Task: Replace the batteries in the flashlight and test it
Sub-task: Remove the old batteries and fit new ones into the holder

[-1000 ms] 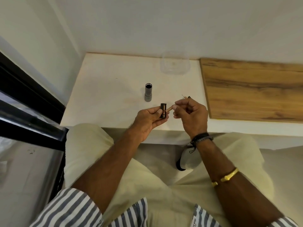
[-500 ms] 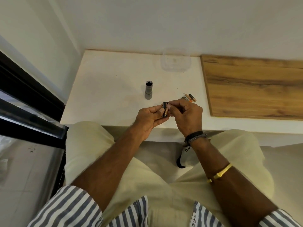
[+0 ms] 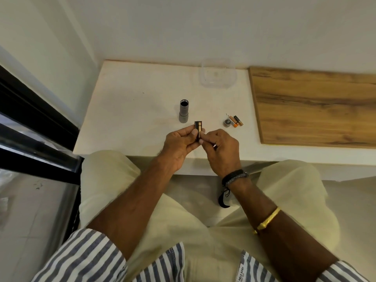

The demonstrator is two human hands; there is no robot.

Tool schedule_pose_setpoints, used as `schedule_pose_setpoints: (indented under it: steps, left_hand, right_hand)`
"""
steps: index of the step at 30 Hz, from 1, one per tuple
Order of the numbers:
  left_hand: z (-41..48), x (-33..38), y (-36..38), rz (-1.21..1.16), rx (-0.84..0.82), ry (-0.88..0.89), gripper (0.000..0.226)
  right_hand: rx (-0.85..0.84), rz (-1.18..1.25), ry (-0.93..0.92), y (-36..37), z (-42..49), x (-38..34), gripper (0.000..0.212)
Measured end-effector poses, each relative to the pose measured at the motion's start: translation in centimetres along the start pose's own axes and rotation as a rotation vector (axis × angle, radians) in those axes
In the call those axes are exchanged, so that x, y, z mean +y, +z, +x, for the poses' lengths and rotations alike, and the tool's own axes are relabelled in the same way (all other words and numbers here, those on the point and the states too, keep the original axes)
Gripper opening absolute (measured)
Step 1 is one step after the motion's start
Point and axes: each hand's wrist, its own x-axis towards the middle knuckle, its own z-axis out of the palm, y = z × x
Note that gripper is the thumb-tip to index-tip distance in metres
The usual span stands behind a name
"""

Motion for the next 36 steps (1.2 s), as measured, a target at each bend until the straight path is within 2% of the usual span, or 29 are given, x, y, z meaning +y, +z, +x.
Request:
schedule_pose_setpoints:
  steps: [3,7,9,21,26,30,31,33,36]
  left_hand:
    - [0.1,0.5,-0.3,0.026,0.003,-0.013,0.024]
    - [-0.2,0.5,0.0,0.117,-0.021,-0.026,0.030]
    - [-0.3,0.3,0.1,0.190,-0.023,-0.027,0.031]
    - [-0.6,0.3,0.2,0.337,0.012,-0.009,0.033]
    - [-0.7,0.3,0.0,0.352,-0.009,0.004,0.032]
    - [-0.6,0.4,0.3,0.327,-0.045,0.034,0.031]
    - [-0.5,0.5,0.3,0.326,0.011,0.066,0.029]
    - [0.0,0.8,0.3,0.352,0.237,0.179,0.025]
    - [1.1,1.7,0.0,0.507,0.548,0.366,0.024]
  right_hand:
    - [-0.014,0.012,0.025,0.0,0.1,0.2,0.017]
    - [0.073,0.125,0.133,-0.3,0.7,0.6,0.013]
    - [0.076,0.175,0.170,-0.5,1.1,0.7,0.018]
    - [-0.052,0.042,0.060,-0.7,1.2,1.5,0.015]
    - [-0.068,0.107,0.147,-0.7,1.1,1.5,0.011]
    - [0.007,0.213,0.219,-0.6,1.5,1.7,0.013]
    - [0.026,0.265,0.261,-0.6,1.6,1.8,0.013]
    - [0.033,0.440,0.370,-0.7,1.9,1.9,0.013]
    - [0.020,0.754,0.528,-1.0,2.2,1.9,0.017]
